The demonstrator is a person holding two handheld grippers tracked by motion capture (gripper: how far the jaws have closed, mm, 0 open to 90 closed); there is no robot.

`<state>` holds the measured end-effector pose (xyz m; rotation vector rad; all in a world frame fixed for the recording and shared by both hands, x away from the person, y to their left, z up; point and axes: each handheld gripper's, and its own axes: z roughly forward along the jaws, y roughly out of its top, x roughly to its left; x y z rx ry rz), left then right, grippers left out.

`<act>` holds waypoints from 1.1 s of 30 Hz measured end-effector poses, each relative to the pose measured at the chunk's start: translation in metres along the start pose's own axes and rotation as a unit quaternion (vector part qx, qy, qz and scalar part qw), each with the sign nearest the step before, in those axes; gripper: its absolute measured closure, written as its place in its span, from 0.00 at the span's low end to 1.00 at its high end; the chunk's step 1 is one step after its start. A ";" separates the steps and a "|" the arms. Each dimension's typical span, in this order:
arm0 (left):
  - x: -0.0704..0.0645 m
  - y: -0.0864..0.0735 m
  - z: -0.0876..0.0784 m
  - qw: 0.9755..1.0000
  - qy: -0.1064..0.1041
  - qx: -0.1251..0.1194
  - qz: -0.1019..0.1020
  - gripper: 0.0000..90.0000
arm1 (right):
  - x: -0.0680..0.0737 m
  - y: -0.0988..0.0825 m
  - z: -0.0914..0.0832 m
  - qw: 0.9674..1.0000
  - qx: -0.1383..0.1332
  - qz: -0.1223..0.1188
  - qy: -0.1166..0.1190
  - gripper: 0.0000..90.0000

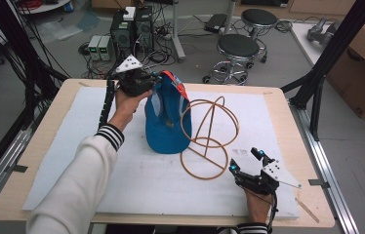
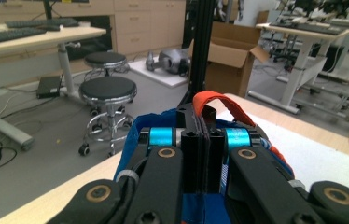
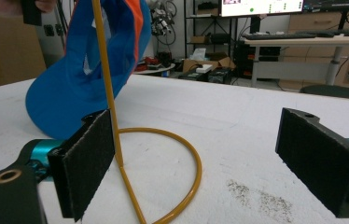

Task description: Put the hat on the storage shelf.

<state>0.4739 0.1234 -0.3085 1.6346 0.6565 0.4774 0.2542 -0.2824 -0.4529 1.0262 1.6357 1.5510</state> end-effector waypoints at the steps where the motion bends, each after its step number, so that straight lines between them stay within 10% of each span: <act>1: 0.001 0.001 -0.002 1.000 -0.002 -0.005 0.000 0.99 | 0.000 0.000 0.000 1.000 0.000 0.000 0.000 0.12; 33: 0.020 0.037 -0.099 0.995 0.081 -0.041 0.052 0.99 | 0.001 0.000 0.000 1.000 0.002 -0.006 -0.002 0.12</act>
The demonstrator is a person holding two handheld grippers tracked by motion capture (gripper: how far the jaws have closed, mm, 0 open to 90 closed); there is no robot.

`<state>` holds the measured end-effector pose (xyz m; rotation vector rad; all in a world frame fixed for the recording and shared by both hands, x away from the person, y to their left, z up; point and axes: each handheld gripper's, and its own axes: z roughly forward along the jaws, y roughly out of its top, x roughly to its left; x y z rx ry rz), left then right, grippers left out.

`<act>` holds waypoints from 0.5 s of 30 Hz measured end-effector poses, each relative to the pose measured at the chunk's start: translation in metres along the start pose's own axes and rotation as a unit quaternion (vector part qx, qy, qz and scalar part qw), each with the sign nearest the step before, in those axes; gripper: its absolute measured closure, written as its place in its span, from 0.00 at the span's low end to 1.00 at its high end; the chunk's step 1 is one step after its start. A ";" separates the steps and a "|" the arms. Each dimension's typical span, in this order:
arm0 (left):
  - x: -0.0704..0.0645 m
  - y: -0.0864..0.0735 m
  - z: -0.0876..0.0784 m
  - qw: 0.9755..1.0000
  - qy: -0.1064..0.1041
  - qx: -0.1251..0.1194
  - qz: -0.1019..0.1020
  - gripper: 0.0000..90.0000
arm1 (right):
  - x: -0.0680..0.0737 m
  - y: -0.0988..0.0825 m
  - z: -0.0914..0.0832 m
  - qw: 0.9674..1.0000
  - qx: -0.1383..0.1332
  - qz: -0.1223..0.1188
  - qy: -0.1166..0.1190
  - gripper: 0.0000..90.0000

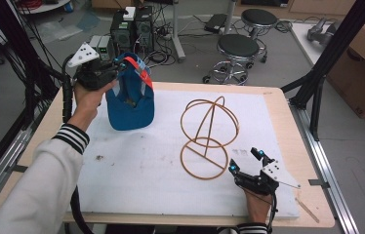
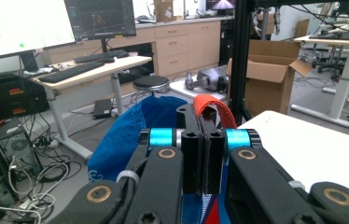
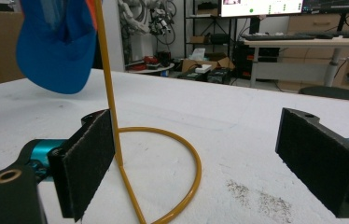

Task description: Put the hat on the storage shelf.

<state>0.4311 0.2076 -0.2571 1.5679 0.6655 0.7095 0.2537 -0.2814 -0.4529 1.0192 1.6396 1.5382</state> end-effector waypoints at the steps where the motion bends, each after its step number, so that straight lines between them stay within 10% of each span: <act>1: -0.001 0.000 -0.002 1.000 0.001 -0.002 0.003 0.99 | 0.000 0.000 0.000 1.000 0.000 0.001 0.000 0.12; 15: -0.032 -0.013 -0.024 0.999 -0.019 0.025 0.014 0.99 | 0.000 0.000 0.000 1.000 -0.002 -0.001 -0.001 0.12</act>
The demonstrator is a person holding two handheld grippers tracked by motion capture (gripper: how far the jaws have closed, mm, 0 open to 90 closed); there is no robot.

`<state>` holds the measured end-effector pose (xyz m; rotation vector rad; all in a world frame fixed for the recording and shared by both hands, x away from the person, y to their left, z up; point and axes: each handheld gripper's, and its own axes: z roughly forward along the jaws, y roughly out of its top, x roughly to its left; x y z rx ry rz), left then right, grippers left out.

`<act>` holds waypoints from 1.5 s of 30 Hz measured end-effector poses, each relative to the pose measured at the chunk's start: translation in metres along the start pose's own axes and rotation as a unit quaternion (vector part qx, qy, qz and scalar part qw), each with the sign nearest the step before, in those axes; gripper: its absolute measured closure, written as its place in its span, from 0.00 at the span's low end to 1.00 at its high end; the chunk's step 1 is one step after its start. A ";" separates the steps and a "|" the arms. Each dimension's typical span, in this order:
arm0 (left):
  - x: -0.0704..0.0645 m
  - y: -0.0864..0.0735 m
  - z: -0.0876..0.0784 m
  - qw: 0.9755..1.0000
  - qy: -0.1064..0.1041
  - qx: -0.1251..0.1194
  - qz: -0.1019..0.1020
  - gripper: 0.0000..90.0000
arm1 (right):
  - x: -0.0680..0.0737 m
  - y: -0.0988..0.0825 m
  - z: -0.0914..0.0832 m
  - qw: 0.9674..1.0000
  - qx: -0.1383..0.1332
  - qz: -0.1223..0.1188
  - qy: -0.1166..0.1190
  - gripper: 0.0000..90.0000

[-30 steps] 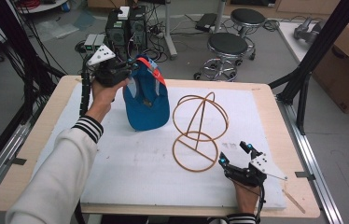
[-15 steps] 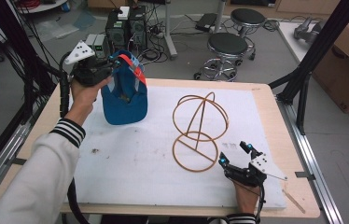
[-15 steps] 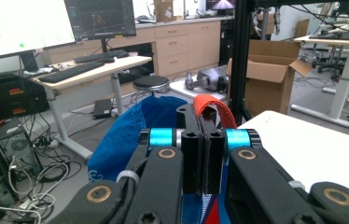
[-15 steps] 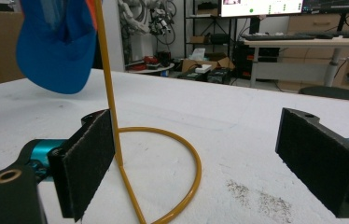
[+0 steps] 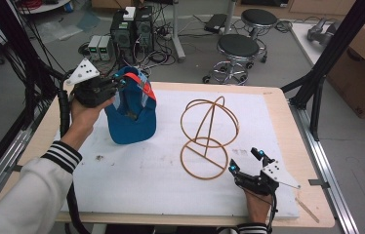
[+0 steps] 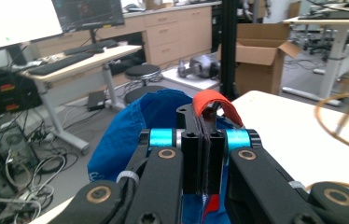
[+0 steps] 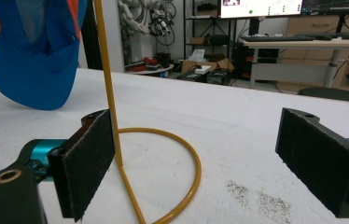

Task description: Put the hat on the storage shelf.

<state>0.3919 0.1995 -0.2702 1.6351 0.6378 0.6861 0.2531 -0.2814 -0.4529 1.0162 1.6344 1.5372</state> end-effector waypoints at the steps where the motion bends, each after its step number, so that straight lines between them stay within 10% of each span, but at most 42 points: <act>1: -0.004 0.001 -0.001 1.000 -0.005 0.003 0.004 0.99 | 0.000 0.000 0.000 1.000 0.000 0.000 0.000 0.12; 12: -0.036 0.007 -0.010 0.999 -0.044 0.019 0.018 0.98 | 0.000 0.000 0.000 1.000 0.001 0.001 0.000 0.12; 22: -0.057 0.001 -0.017 0.997 -0.071 0.035 -0.015 0.98 | 0.000 0.000 0.000 1.000 0.000 0.000 0.001 0.12; 29: -0.073 -0.003 -0.024 0.992 -0.110 0.049 -0.024 0.96 | 0.000 0.000 0.000 1.000 -0.001 -0.002 0.001 0.12; 40: -0.084 -0.009 -0.025 0.979 -0.187 0.073 -0.046 0.76 | 0.001 0.000 0.000 1.000 -0.002 -0.003 0.000 0.12; 45: -0.091 -0.014 -0.020 0.977 -0.192 0.079 -0.045 0.76 | 0.001 0.000 0.000 1.000 -0.002 -0.003 0.000 0.12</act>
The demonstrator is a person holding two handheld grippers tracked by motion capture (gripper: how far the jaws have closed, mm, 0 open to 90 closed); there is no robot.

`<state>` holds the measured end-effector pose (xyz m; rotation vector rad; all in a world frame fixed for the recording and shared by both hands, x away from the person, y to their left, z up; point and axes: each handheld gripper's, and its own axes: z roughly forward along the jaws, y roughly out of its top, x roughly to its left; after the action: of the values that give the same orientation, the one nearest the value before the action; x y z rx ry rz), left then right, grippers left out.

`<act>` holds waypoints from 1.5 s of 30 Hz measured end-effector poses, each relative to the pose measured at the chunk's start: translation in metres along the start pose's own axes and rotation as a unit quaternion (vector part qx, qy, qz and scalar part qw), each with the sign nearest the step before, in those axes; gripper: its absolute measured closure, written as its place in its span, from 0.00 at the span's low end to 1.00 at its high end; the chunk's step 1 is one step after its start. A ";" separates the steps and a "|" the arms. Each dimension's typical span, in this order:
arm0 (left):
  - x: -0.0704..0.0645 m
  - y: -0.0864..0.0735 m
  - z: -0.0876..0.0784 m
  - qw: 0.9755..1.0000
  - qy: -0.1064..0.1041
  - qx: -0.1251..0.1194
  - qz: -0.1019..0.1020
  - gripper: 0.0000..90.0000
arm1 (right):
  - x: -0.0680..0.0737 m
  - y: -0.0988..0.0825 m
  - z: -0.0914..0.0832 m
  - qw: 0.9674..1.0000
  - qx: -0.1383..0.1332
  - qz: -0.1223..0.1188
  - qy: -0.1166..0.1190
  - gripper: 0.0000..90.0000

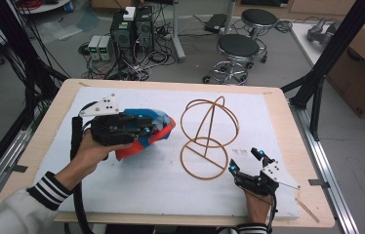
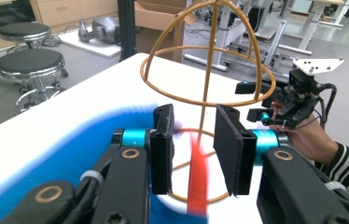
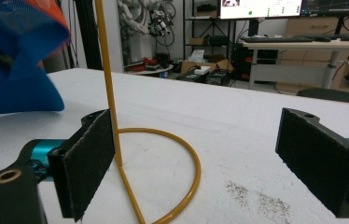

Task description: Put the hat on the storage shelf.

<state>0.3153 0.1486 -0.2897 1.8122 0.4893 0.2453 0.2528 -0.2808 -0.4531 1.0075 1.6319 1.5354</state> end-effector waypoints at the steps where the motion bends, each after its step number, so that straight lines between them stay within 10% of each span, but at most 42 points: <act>1: -0.001 -0.001 0.003 1.000 0.002 0.006 -0.002 0.76 | 0.000 0.000 0.000 1.000 0.000 0.000 0.000 0.12; 12: -0.004 -0.007 0.013 0.999 -0.018 0.008 0.027 0.69 | 0.000 0.000 -0.001 1.000 -0.003 0.001 -0.001 0.12; 17: -0.005 -0.009 0.013 0.998 -0.025 0.008 0.058 0.49 | 0.000 0.000 -0.001 1.000 -0.003 0.001 -0.001 0.12; 29: 0.006 -0.013 0.004 0.995 -0.030 0.067 0.064 0.15 | 0.000 0.000 -0.001 1.000 -0.003 0.000 -0.001 0.12; 31: 0.007 -0.016 0.003 0.994 -0.042 0.071 0.077 0.15 | 0.000 0.000 -0.001 1.000 -0.003 0.000 -0.001 0.12; 36: 0.009 -0.027 0.001 0.980 -0.069 0.109 0.152 0.17 | 0.000 0.000 -0.001 1.000 -0.004 0.000 0.000 0.12; 45: 0.016 -0.051 0.008 0.965 -0.097 0.171 0.172 0.20 | 0.000 0.000 -0.001 1.000 -0.006 0.001 -0.001 0.12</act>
<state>0.3223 0.1605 -0.3420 2.2321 0.0751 0.2273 0.2517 -0.2815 -0.4534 1.0039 1.6204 1.5428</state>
